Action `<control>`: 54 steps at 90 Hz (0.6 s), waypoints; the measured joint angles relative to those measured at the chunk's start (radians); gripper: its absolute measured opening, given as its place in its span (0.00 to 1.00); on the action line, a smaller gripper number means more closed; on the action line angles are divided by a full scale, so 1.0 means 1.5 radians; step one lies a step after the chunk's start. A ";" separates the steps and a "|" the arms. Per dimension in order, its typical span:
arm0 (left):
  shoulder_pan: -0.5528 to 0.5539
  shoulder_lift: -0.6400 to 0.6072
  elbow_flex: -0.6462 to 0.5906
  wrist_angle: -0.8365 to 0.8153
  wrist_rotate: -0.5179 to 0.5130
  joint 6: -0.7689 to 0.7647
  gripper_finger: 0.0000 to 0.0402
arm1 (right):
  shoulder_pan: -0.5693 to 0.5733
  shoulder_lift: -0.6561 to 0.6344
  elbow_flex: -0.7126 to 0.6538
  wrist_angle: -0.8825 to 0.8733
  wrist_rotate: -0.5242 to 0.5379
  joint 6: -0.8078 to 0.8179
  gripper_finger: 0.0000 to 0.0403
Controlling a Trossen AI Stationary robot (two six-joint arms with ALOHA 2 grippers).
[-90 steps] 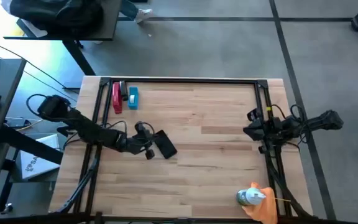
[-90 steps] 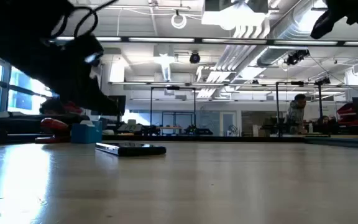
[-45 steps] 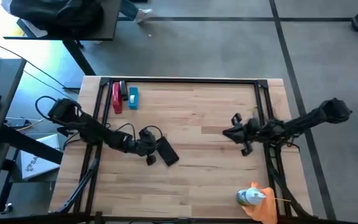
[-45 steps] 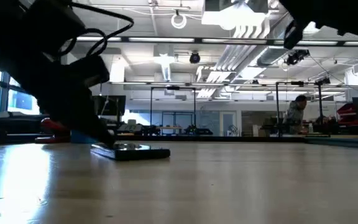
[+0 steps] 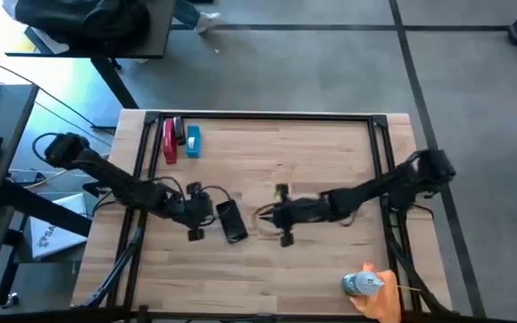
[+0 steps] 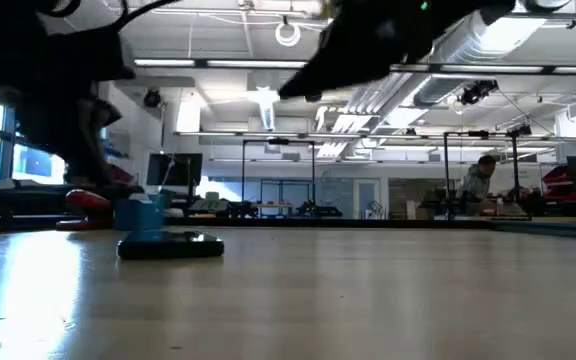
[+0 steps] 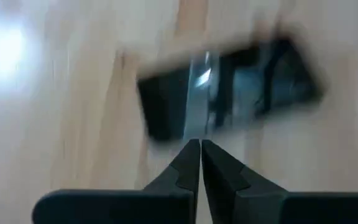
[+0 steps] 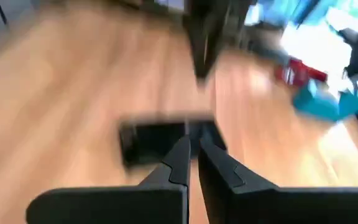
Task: Apply microfiber cloth
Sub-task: Spray the front and back of the black cellphone using the white spray bottle
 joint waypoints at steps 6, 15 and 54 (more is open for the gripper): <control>-0.032 0.007 -0.005 0.006 -0.026 -0.031 0.00 | 0.000 0.049 0.051 -0.061 0.000 -0.006 0.01; -0.073 0.033 -0.017 0.023 -0.099 -0.038 0.00 | 0.000 0.110 0.108 -0.107 0.000 -0.021 0.06; -0.110 0.185 -0.037 0.188 -0.161 0.192 0.31 | 0.009 0.177 0.214 -0.216 0.096 -0.146 0.46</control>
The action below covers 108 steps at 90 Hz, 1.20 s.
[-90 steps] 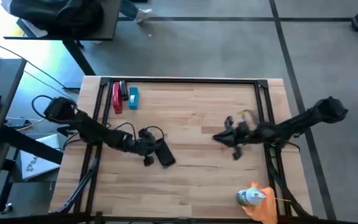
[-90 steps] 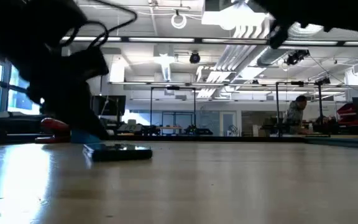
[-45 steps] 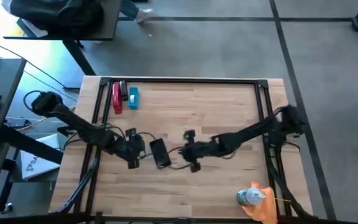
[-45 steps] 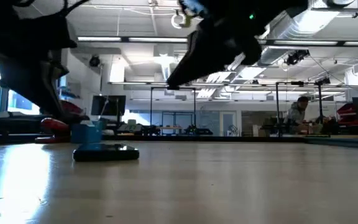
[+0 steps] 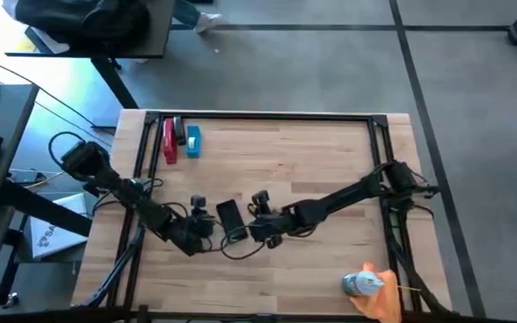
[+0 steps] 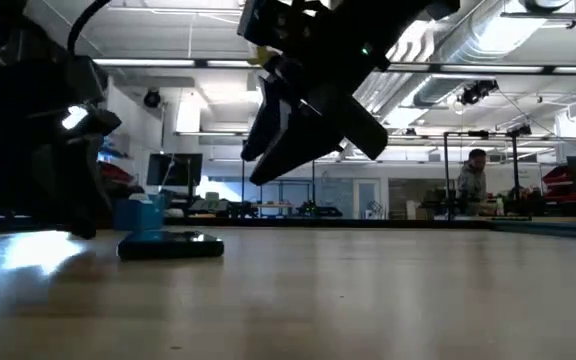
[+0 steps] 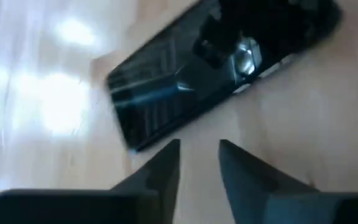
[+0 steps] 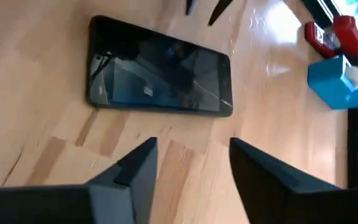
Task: Apply microfiber cloth
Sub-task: Spray the front and back of the black cellphone using the white spray bottle
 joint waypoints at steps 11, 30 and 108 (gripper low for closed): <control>0.003 0.043 0.002 0.060 -0.037 0.065 0.43 | 0.000 0.000 -0.007 0.002 -0.001 0.000 0.50; 0.008 0.105 0.004 0.172 -0.126 0.210 0.51 | 0.000 0.008 -0.027 0.025 -0.001 -0.012 0.50; 0.127 0.135 0.002 0.271 -0.018 0.308 0.50 | -0.086 -0.020 -0.065 -0.130 0.077 -0.122 0.49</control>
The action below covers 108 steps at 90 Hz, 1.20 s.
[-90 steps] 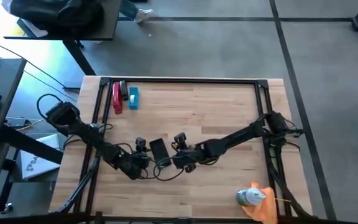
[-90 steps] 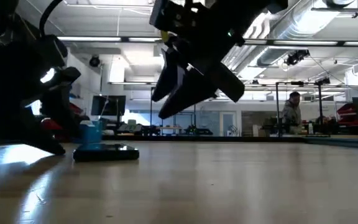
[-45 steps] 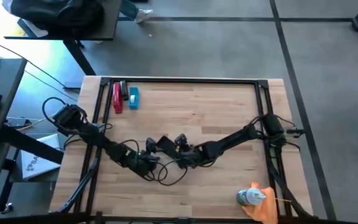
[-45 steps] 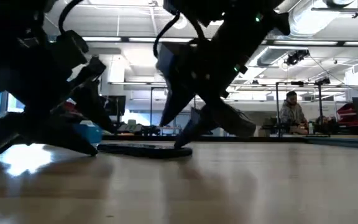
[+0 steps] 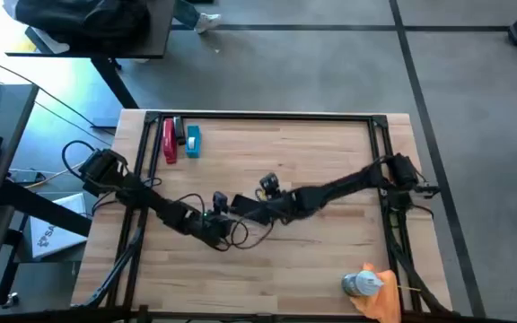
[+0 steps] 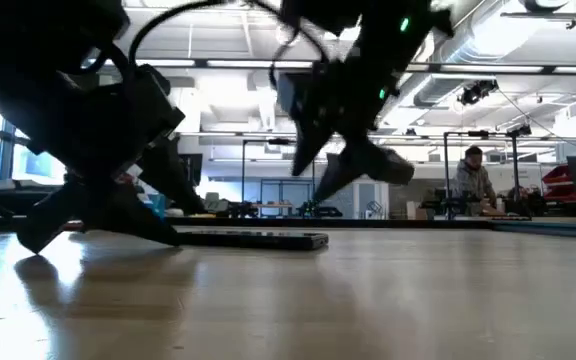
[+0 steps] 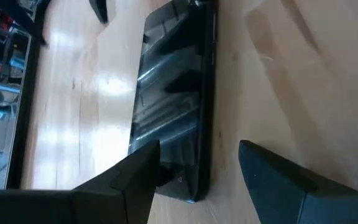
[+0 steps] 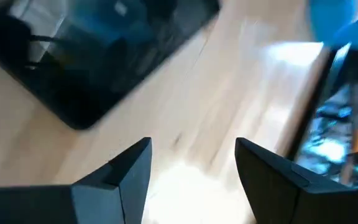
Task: Apply microfiber cloth
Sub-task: Spray the front and back of the black cellphone using the white spray bottle
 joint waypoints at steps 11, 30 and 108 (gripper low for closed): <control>0.014 0.000 0.000 0.002 0.011 0.019 0.50 | -0.009 0.004 -0.045 0.056 -0.017 -0.031 0.49; 0.043 0.000 0.000 0.016 0.034 0.086 0.50 | 0.034 0.023 -0.069 0.171 -0.039 -0.091 0.49; 0.063 0.000 0.000 0.042 0.121 0.201 0.43 | 0.150 0.018 -0.066 0.369 0.029 -0.158 0.49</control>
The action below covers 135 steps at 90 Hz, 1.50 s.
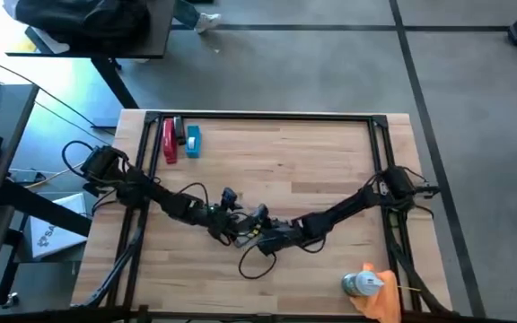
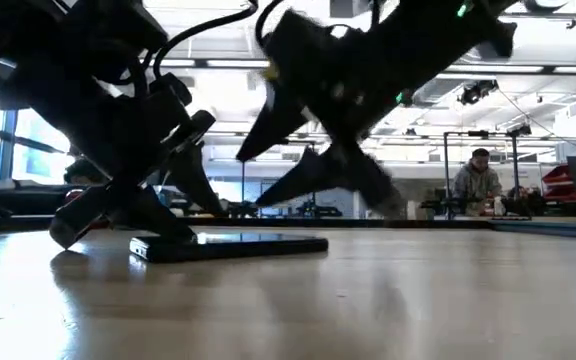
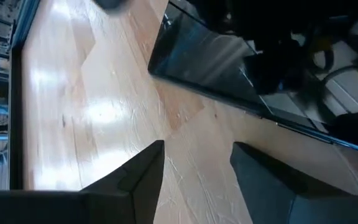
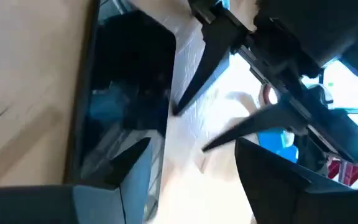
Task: Apply microfiber cloth
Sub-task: Spray the front and back of the black cellphone using the white spray bottle
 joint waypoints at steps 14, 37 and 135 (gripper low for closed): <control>-0.008 0.000 -0.001 0.022 0.040 0.039 0.43 | 0.012 -0.018 0.001 -0.084 -0.099 0.143 0.49; -0.006 0.003 -0.003 0.084 0.150 0.111 0.43 | 0.001 0.040 0.001 -0.097 -0.104 0.219 0.49; -0.041 -0.064 -0.002 0.172 0.105 -0.065 0.33 | -0.013 0.013 0.031 0.032 0.032 0.117 0.49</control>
